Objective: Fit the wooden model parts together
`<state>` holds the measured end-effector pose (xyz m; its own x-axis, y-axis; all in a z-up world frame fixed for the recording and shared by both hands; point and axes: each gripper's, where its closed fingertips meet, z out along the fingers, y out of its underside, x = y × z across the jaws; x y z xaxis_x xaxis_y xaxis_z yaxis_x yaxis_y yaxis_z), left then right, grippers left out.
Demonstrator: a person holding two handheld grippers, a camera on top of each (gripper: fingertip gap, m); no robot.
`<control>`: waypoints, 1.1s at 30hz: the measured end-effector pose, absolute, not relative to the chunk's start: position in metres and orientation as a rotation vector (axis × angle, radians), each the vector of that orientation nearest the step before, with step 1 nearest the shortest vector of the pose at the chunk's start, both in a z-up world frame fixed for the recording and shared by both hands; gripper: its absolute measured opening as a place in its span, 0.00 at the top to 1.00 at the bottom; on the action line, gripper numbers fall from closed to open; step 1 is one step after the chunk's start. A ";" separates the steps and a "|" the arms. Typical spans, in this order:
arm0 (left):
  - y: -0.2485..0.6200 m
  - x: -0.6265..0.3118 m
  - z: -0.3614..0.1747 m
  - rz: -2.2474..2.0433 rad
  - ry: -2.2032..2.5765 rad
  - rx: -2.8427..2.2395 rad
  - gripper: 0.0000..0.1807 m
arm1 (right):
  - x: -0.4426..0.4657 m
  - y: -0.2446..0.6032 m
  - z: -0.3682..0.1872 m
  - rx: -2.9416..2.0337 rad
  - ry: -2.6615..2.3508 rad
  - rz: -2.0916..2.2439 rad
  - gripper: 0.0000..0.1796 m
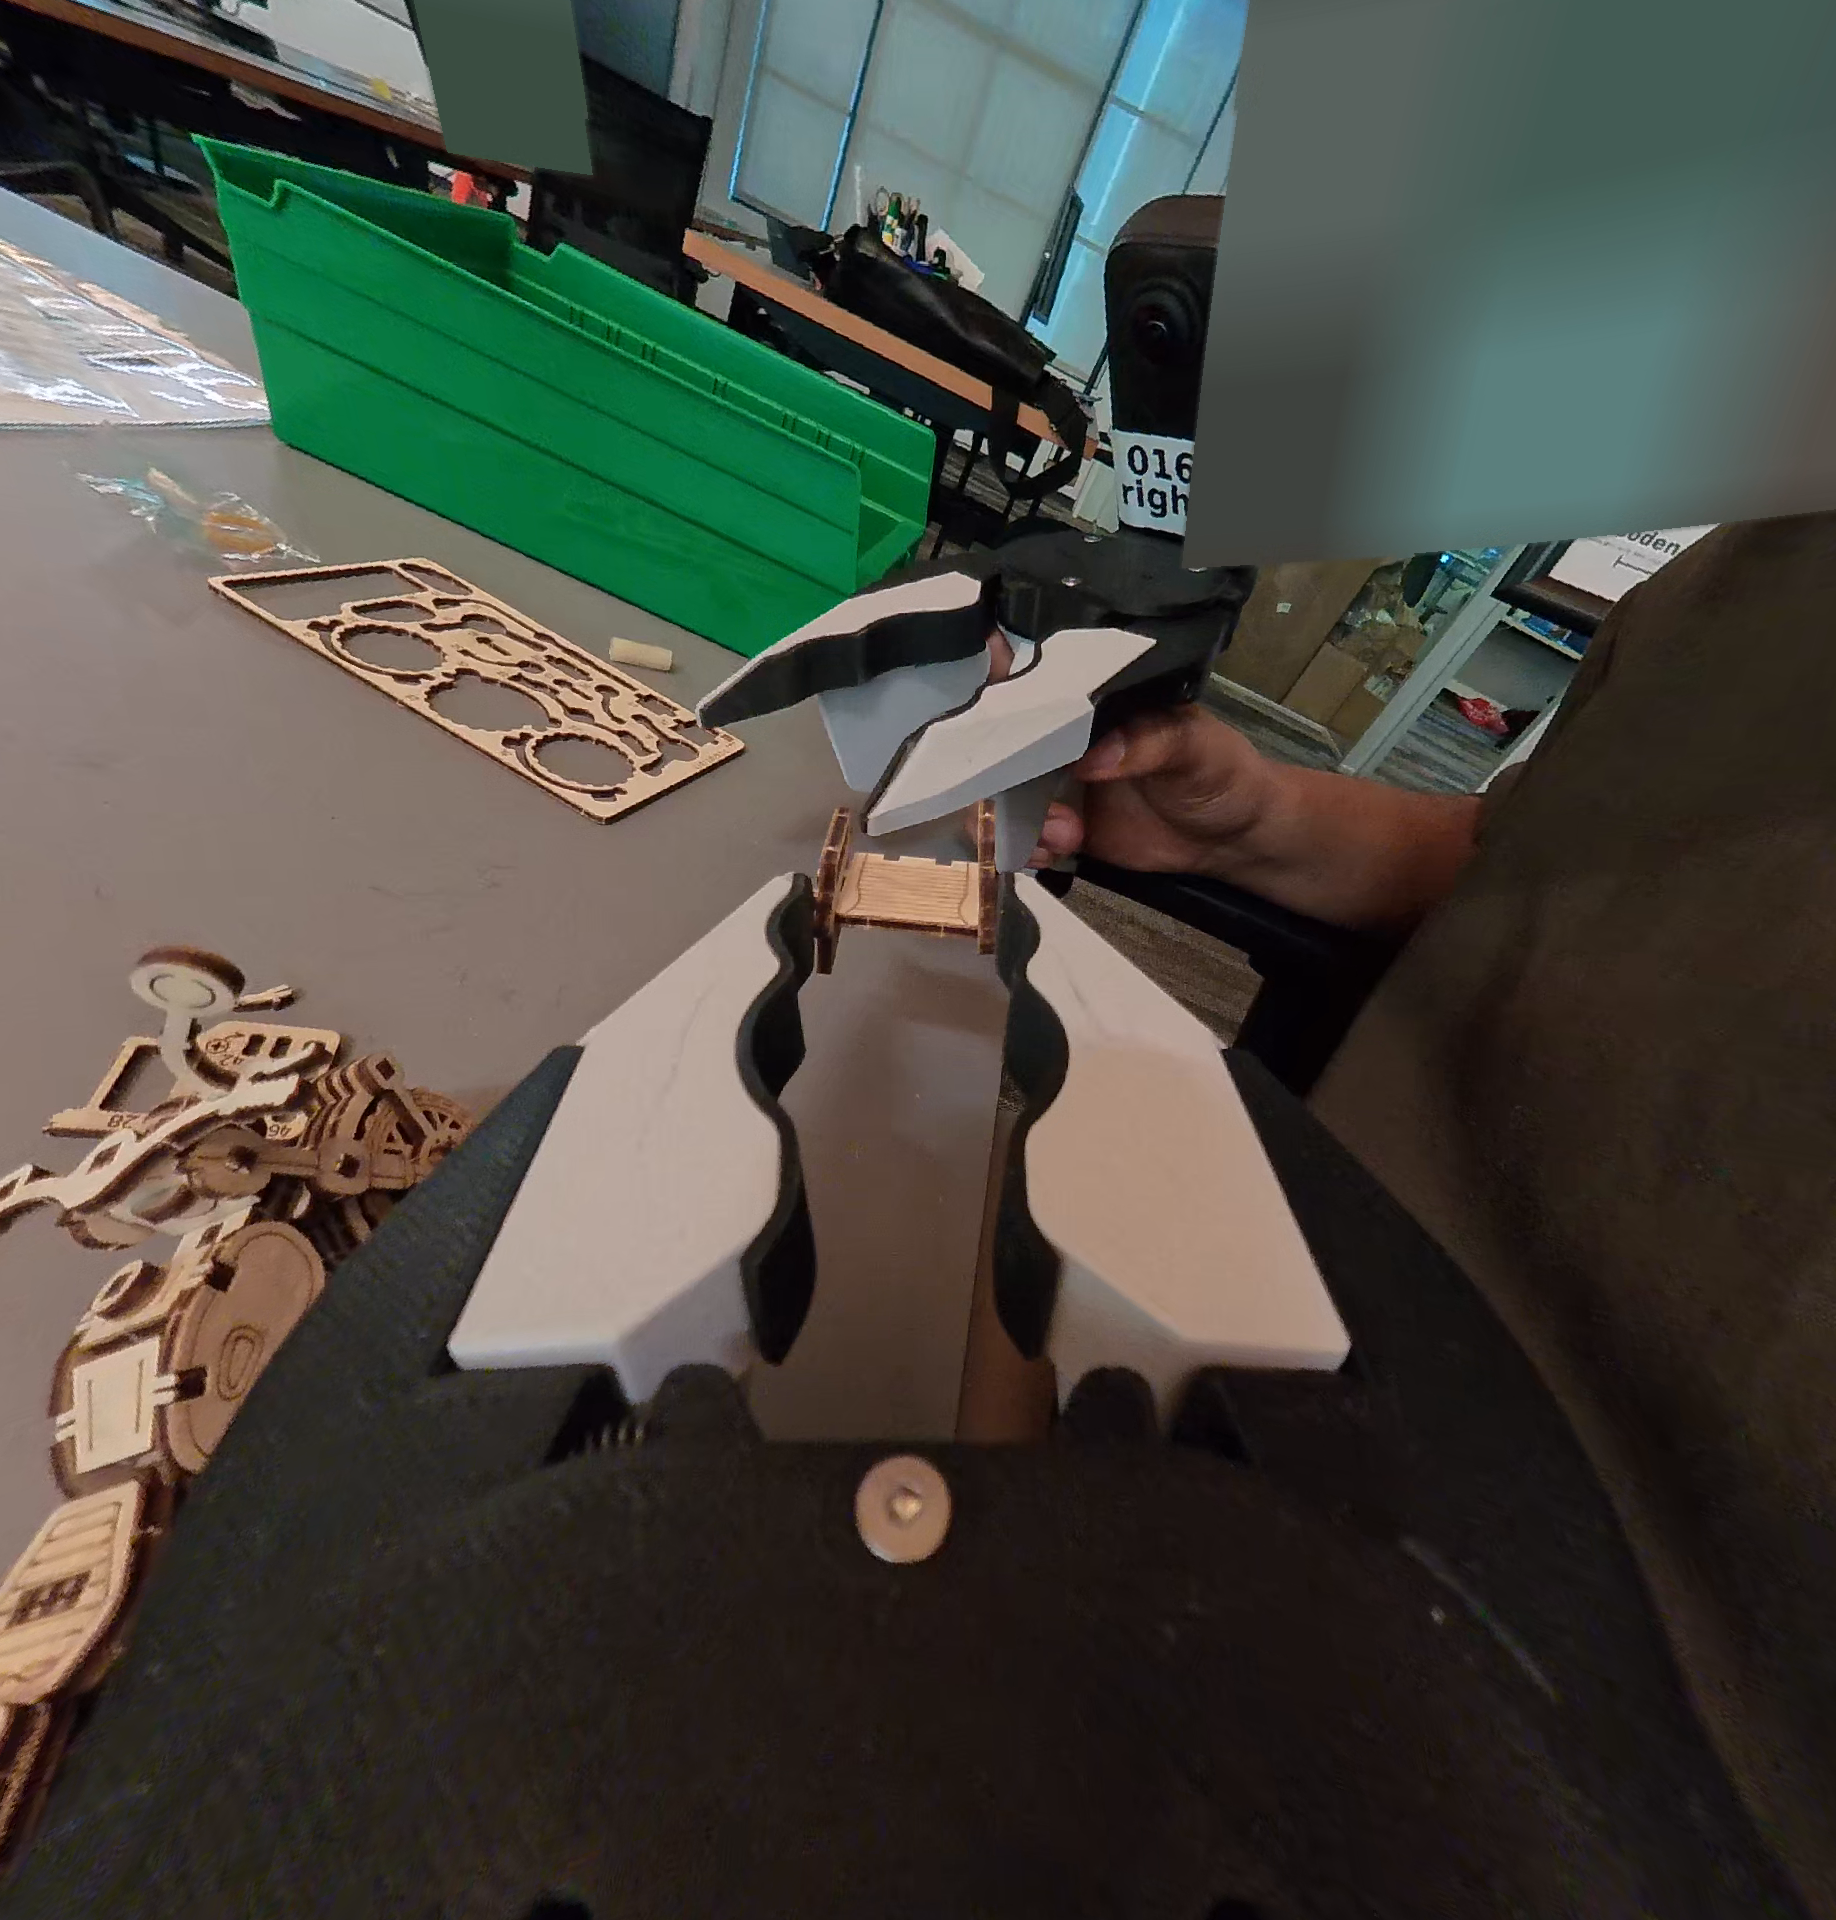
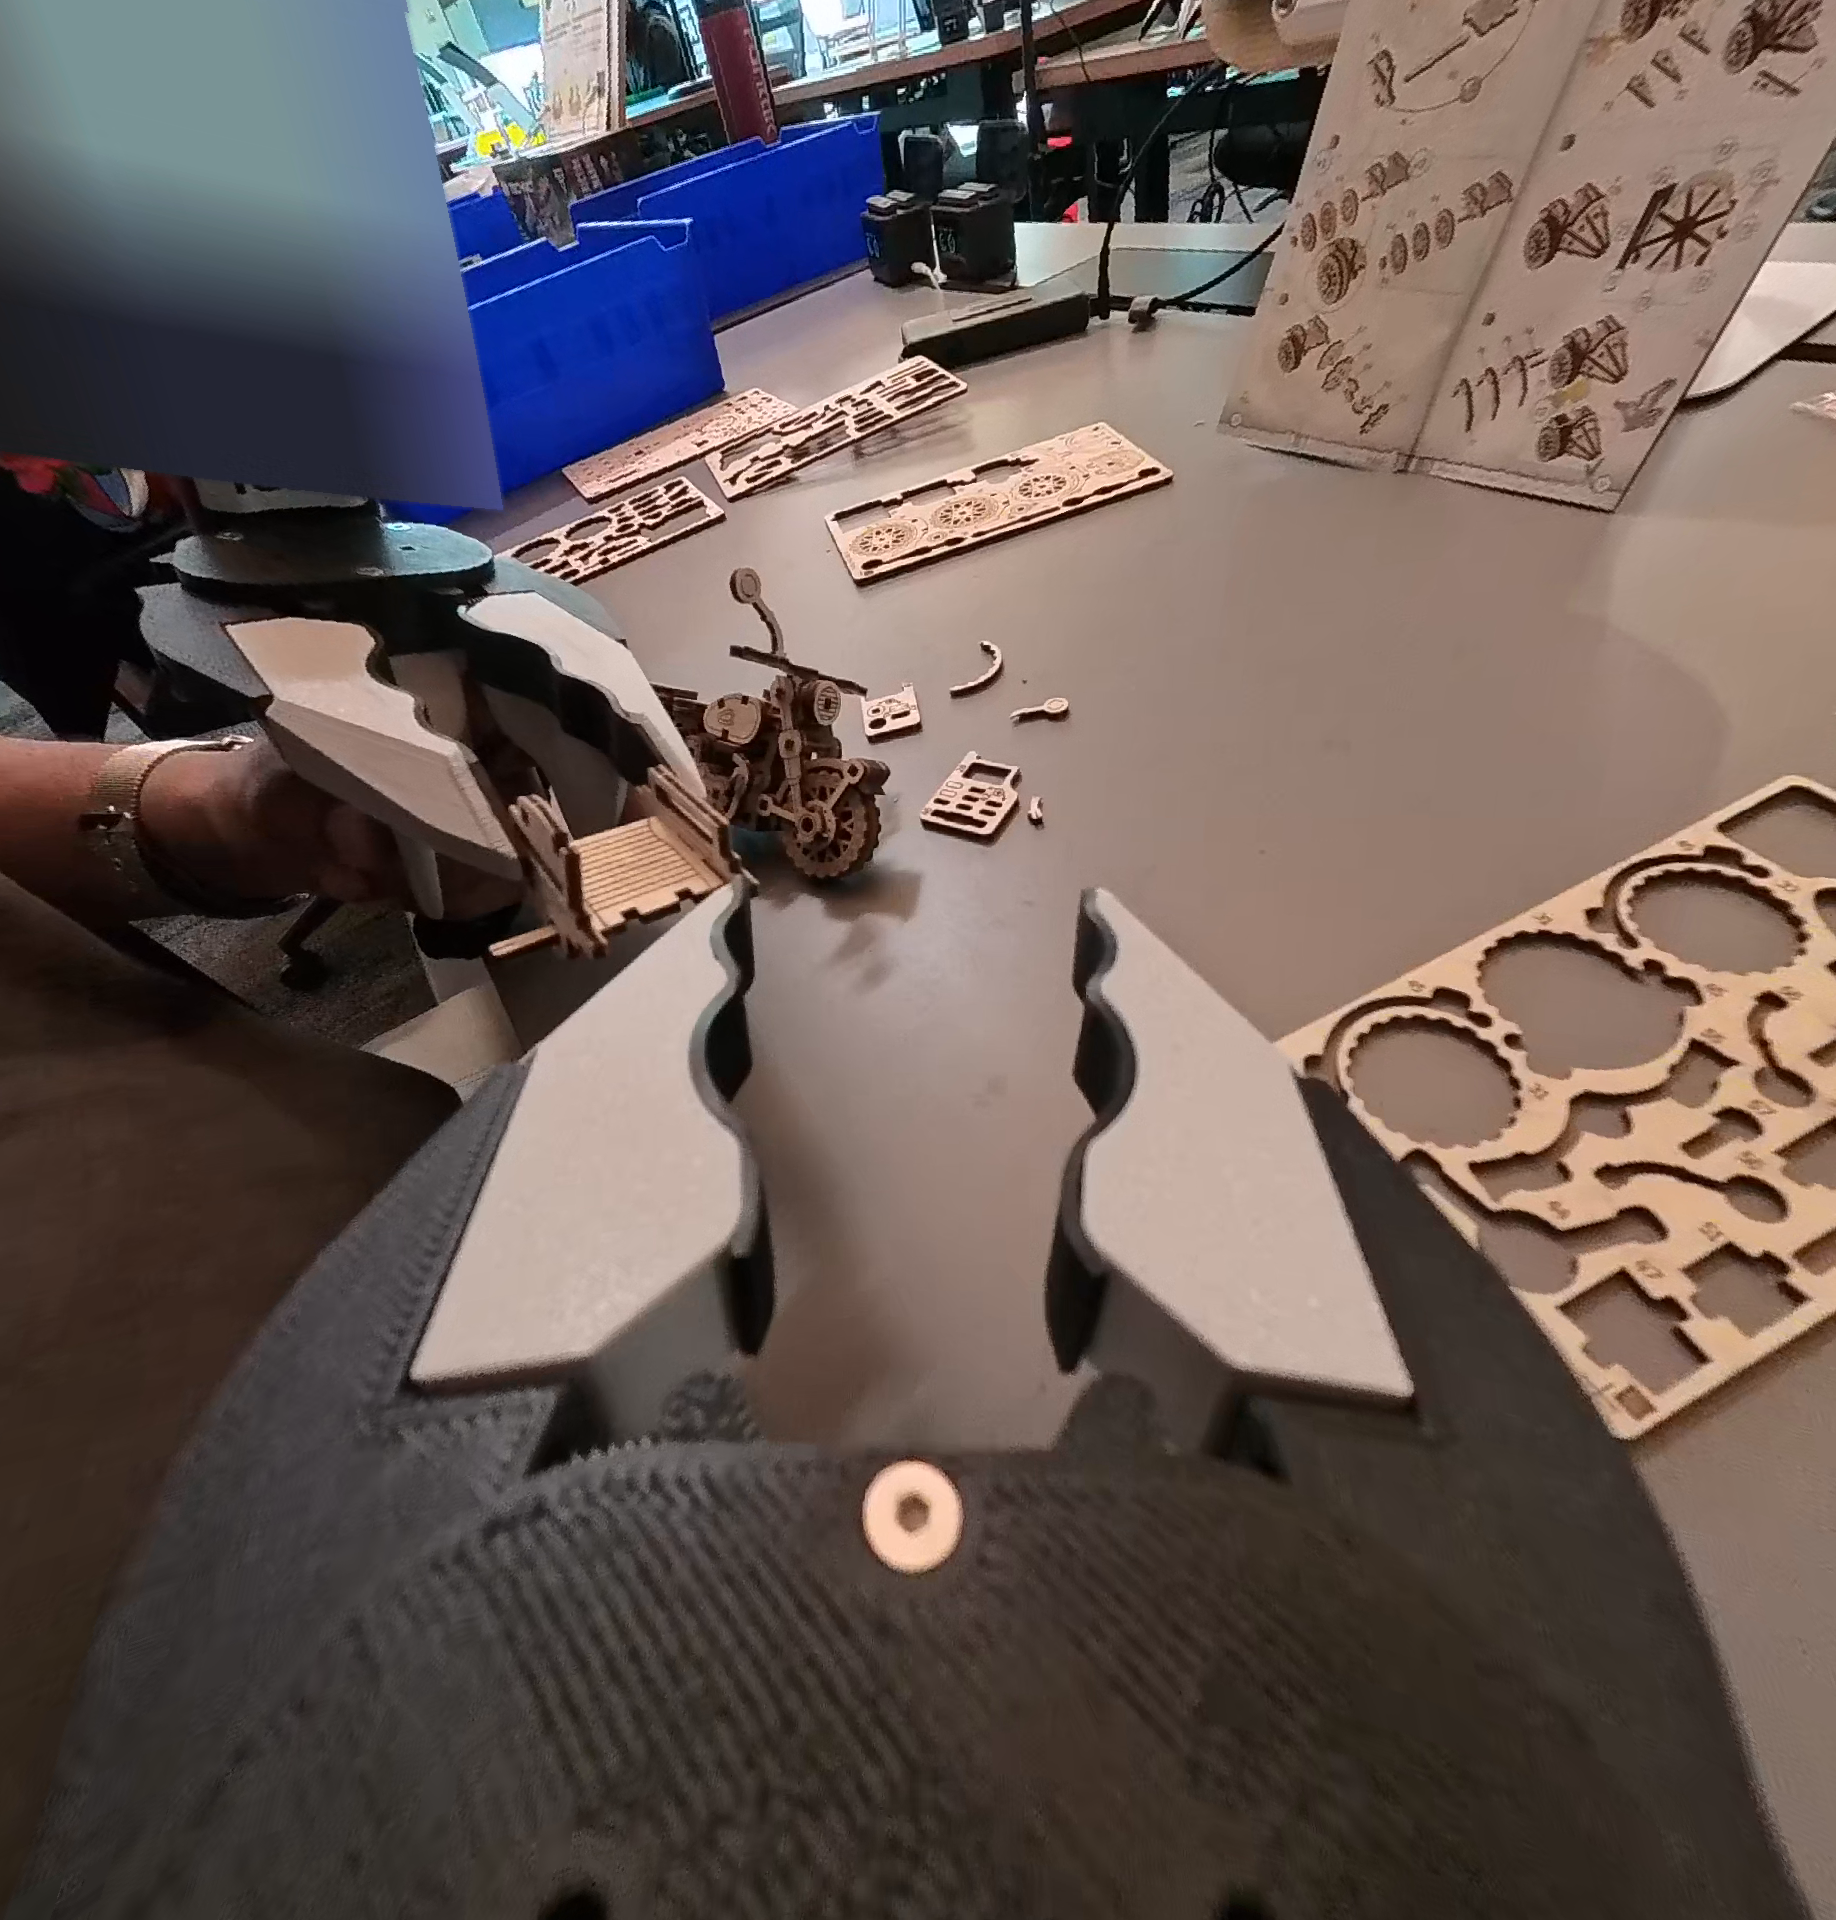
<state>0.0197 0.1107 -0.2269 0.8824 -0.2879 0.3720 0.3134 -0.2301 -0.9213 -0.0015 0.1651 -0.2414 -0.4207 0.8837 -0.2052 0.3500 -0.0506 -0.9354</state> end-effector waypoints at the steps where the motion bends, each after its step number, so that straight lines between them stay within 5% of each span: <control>1: 0.111 0.020 -0.227 -0.557 -0.020 -1.715 0.81 | -0.001 0.165 -0.242 -1.308 -1.758 1.484 0.65; 33: 0.111 0.019 -0.227 -0.568 -0.031 -1.711 0.81 | -0.001 0.163 -0.242 -1.311 -1.769 1.492 0.66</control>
